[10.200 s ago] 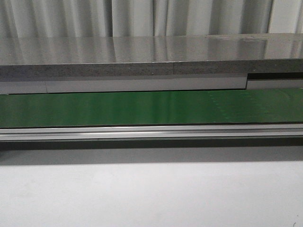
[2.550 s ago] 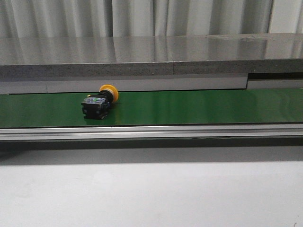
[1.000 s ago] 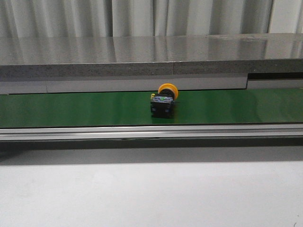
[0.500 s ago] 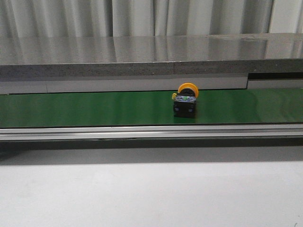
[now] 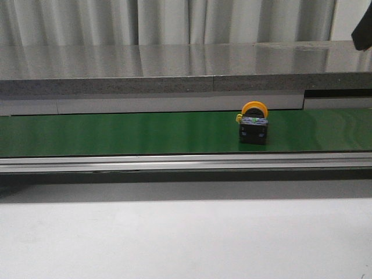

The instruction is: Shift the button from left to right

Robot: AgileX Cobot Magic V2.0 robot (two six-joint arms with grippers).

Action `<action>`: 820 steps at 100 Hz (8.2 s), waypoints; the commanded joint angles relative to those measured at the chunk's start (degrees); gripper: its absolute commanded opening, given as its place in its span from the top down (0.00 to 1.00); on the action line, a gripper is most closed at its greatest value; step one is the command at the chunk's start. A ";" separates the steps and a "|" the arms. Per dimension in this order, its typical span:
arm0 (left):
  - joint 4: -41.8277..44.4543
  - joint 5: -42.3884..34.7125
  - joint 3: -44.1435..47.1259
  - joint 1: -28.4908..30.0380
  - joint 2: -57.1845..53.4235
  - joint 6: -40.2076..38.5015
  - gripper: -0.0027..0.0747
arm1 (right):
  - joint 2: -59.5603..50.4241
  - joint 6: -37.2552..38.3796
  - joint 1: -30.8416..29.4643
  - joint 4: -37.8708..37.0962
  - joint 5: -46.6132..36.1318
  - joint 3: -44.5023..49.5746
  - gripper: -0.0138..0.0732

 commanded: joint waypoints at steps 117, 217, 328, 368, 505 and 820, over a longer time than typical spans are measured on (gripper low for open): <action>-0.26 -4.32 -1.67 -0.43 0.37 -0.05 0.99 | 31.64 -4.53 4.44 -5.93 -14.33 -13.16 0.24; -0.26 -4.32 -1.67 -0.43 0.37 -0.05 0.99 | 25.65 -4.75 -22.24 -20.33 -3.97 -25.68 0.52; -0.26 -4.32 -1.67 -0.43 0.37 -0.05 0.99 | 43.37 -4.75 -28.70 -20.06 -7.59 -25.68 0.41; -0.26 -4.32 -1.67 -0.43 0.37 -0.05 0.99 | 43.37 -4.75 -28.70 -18.78 -7.54 -25.68 0.37; -0.26 -4.32 -1.67 -0.43 0.37 -0.05 0.99 | -15.79 -4.69 -7.98 -9.91 -28.20 7.40 0.38; -0.26 -4.32 -1.67 -0.43 0.37 -0.05 0.99 | -63.90 9.07 -0.81 -18.69 -33.98 48.69 0.92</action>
